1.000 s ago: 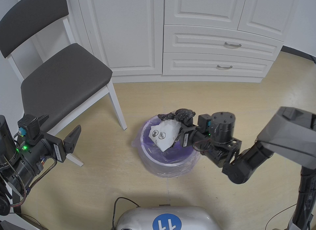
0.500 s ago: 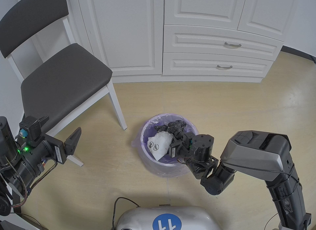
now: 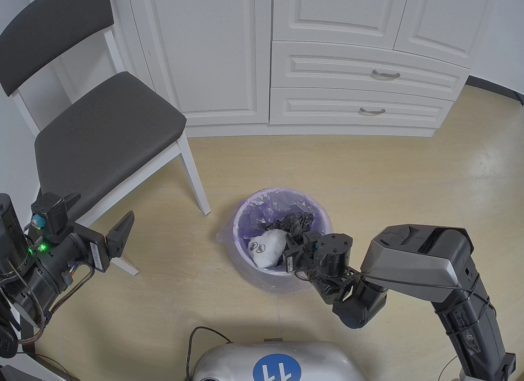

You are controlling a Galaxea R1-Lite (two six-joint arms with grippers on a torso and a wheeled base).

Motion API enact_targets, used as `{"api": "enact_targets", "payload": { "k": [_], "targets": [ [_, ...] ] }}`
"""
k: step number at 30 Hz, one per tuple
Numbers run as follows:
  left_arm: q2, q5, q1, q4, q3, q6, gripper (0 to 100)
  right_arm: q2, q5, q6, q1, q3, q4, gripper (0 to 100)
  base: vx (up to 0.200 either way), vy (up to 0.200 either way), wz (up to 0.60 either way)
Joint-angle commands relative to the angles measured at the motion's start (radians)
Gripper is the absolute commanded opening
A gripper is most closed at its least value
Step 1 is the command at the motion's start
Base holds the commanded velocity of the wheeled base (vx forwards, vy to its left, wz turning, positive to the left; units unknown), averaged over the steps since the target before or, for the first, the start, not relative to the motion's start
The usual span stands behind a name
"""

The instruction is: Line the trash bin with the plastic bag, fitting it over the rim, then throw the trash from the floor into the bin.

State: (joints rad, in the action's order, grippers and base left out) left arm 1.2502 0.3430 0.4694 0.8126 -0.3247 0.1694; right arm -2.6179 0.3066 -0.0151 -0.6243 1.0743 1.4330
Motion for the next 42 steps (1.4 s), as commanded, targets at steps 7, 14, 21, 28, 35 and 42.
{"api": "enact_targets", "payload": {
  "k": [7, 14, 21, 28, 35, 42],
  "targets": [
    [-0.002, 0.001, 0.000, 0.000, 0.001, -0.001, 100, 0.006, -0.001, 0.000, 0.000, 0.003, 0.035, 100, 0.000, 0.000, 0.00],
    [-0.002, 0.001, 0.000, -0.001, -0.001, -0.001, 100, 0.079, -0.004, 0.000, -0.002, -0.037, 0.032, 100, 0.000, 0.000, 0.00],
    [0.002, 0.001, -0.001, -0.001, 0.001, -0.002, 100, 0.295, -0.021, 0.027, 0.000, -0.139, -0.031, 100, 0.000, 0.000, 0.00],
    [-0.012, 0.090, -0.064, 0.004, 0.004, -0.036, 100, 0.622, -0.021, 0.092, 0.060, -0.218, -0.325, 100, 0.000, 0.000, 0.00],
    [-0.232, 0.106, -0.071, -0.046, 0.062, -0.033, 100, 1.003, -0.021, 0.152, 0.163, -0.387, -0.669, 100, 0.000, 0.000, 0.00],
    [-0.635, 0.091, -0.186, -0.296, 0.081, 0.035, 100, 1.566, -0.017, 0.153, 0.248, -0.720, -0.714, 100, 0.000, 0.000, 0.00]
  ]
}}
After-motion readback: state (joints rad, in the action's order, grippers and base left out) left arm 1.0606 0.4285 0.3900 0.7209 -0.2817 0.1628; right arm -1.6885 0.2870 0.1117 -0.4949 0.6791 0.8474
